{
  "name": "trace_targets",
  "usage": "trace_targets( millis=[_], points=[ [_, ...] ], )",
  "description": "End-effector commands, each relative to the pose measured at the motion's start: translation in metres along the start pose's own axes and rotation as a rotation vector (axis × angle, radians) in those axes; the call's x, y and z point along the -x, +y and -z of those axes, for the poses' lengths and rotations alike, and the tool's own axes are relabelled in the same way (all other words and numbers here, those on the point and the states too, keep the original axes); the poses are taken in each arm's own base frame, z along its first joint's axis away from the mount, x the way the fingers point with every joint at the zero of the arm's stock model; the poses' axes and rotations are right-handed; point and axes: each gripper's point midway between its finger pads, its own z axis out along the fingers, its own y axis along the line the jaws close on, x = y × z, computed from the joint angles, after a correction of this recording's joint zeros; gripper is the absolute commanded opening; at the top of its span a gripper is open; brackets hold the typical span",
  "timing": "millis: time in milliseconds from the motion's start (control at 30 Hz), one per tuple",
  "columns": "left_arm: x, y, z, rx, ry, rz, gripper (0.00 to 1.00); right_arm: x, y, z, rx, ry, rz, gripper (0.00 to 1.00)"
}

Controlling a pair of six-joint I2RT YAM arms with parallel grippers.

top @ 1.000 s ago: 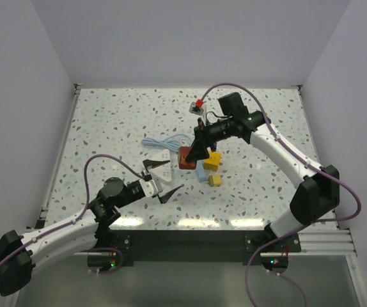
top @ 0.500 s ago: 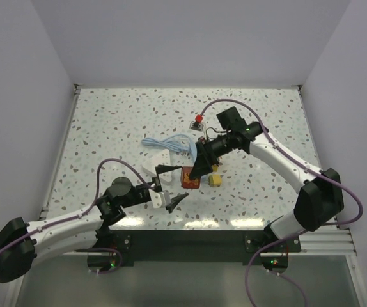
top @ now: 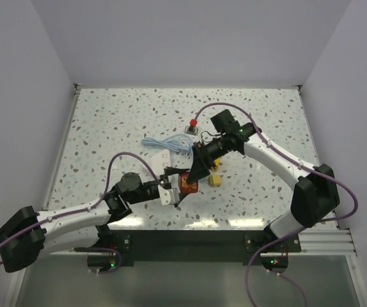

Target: Insert the plug

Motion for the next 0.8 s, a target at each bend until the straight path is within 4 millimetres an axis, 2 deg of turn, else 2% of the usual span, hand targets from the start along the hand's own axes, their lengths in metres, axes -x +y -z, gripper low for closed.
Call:
trace_targets(
  millis=[0,33,133,167,267,333,367,500,533,600,667,733,767],
  points=[
    [0.025,0.008,-0.01,-0.006,-0.072,-0.02,0.56,0.01,0.014,0.001,0.062,-0.021,0.046,0.01],
    [0.023,0.005,-0.011,-0.02,-0.066,-0.007,0.45,0.01,0.013,0.001,0.056,-0.021,0.043,0.03],
    [0.023,0.003,-0.014,-0.035,-0.064,0.018,0.1,0.01,0.011,0.002,0.033,-0.027,0.049,0.18],
    [0.021,0.002,-0.015,-0.036,-0.063,0.021,0.08,0.01,0.01,0.002,0.024,-0.031,0.057,0.3],
    [0.017,0.003,-0.015,-0.012,-0.064,0.051,0.01,0.013,0.0,0.003,-0.051,-0.059,0.036,0.43],
    [0.012,0.009,-0.016,0.032,-0.045,0.089,0.0,0.018,-0.009,0.004,-0.114,-0.09,0.03,0.51],
    [0.011,0.01,-0.016,0.039,-0.042,0.102,0.0,0.019,-0.011,0.005,-0.133,-0.101,0.03,0.61],
    [0.001,0.014,-0.016,0.089,-0.012,0.159,0.0,0.03,-0.026,0.017,-0.221,-0.187,0.029,0.73],
    [-0.002,0.016,-0.016,0.103,-0.005,0.166,0.0,0.031,-0.031,0.019,-0.233,-0.212,0.024,0.84],
    [-0.006,0.017,-0.016,0.116,0.009,0.19,0.0,0.036,-0.036,0.03,-0.268,-0.27,0.024,0.88],
    [-0.008,0.02,-0.016,0.128,0.009,0.206,0.0,0.037,-0.046,0.032,-0.311,-0.299,0.018,0.89],
    [-0.009,0.024,-0.018,0.14,0.009,0.247,0.0,0.036,-0.056,0.038,-0.387,-0.313,-0.001,0.97],
    [-0.011,0.026,-0.02,0.146,0.018,0.265,0.0,0.037,-0.057,0.039,-0.4,-0.323,0.005,0.98]
  ],
)
